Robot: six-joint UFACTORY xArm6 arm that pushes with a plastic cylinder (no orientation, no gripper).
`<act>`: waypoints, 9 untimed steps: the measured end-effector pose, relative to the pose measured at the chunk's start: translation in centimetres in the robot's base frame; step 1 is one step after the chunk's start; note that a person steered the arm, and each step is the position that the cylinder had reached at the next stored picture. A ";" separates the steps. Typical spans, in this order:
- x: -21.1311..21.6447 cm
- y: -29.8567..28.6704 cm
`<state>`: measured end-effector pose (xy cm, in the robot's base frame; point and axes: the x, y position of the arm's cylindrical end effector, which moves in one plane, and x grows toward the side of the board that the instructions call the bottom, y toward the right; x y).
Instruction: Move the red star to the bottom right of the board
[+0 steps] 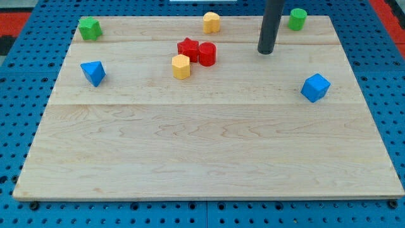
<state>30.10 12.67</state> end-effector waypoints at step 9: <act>0.1 -12.1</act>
<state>30.19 0.56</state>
